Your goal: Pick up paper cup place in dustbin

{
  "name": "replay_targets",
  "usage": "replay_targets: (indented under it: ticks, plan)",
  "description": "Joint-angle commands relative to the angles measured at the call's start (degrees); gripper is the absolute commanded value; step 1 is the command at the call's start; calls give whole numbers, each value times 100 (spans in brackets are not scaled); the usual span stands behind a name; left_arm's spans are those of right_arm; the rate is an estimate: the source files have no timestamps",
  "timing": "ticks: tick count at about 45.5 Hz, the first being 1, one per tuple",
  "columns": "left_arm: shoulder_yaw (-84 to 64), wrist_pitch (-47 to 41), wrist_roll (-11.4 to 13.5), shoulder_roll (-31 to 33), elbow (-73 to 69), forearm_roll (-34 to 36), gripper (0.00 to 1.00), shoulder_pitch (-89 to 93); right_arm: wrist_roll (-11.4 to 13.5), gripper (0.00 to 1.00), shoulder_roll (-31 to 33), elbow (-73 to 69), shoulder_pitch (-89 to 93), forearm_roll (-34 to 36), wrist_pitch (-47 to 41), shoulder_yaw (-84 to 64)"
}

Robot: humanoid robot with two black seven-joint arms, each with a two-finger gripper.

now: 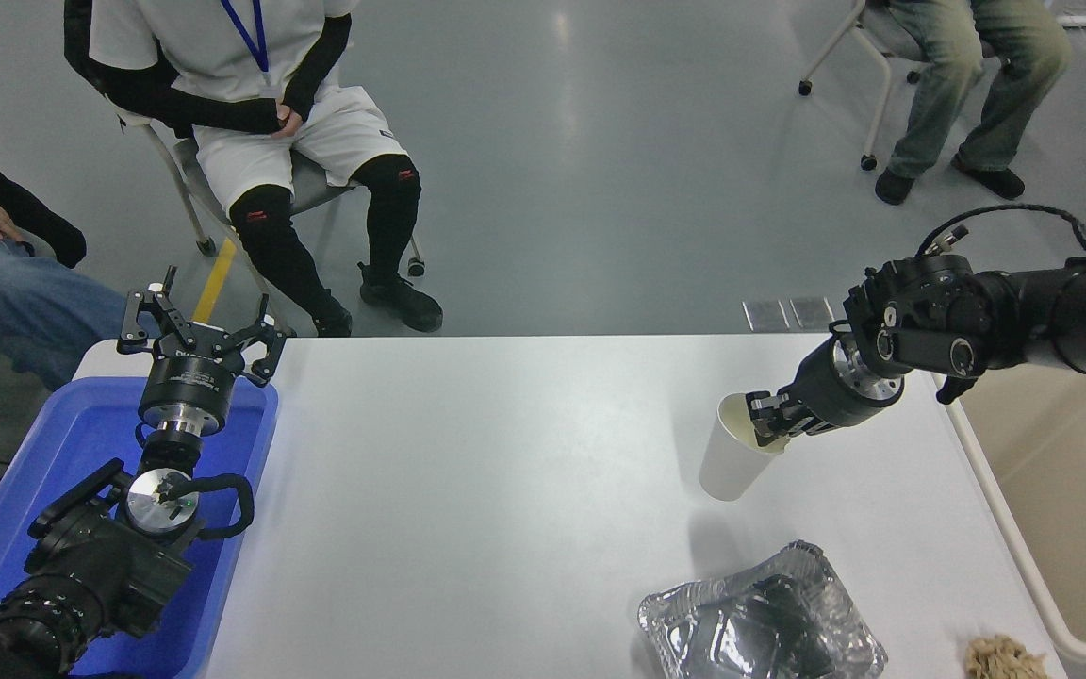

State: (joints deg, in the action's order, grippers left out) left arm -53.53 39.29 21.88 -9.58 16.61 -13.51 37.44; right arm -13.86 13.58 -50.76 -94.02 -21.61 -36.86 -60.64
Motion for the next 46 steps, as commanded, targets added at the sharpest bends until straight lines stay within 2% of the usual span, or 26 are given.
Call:
replay_targets:
  ticks: [1,23,46]
  plan:
    - [0,0,0,0,0,-3,99,0,-3,0,356,-83,-1003,-352,-814,26]
    - [0,0,0,0,0,6,99,0,-3,0,1006,-189,-2428,-528,-814,-18]
    - [0,0,0,0,0,-3,99,0,6,0,1156,-259,-2771,-678,-814,-9]
